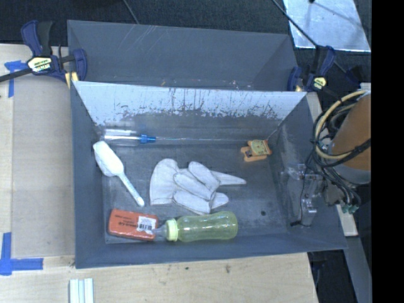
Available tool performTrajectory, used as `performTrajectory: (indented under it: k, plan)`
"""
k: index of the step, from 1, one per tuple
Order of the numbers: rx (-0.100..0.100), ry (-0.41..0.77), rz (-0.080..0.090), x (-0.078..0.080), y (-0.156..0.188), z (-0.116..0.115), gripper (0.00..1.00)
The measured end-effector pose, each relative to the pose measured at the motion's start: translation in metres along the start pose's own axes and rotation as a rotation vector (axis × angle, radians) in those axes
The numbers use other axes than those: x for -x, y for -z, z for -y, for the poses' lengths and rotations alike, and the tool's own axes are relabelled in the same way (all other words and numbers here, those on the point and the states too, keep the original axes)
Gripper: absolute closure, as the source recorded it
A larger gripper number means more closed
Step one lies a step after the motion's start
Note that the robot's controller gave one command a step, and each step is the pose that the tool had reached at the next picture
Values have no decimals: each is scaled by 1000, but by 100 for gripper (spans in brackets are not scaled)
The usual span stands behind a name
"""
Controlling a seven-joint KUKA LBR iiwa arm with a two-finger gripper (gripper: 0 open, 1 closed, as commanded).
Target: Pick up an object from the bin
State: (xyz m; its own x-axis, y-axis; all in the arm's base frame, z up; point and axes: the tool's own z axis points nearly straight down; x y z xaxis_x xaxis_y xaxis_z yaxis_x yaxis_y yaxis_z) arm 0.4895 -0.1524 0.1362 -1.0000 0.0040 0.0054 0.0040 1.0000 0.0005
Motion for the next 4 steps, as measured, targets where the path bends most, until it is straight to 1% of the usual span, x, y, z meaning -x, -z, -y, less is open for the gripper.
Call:
performTrajectory:
  k: [1,2,3,4]
  plan:
    - [-2,3,8,2,5,-1,0]
    - [-4,20,12,29,-37,-51,0]
    - [3,37,5,39,-62,-85,0]
    - [-5,60,6,51,-48,-99,0]
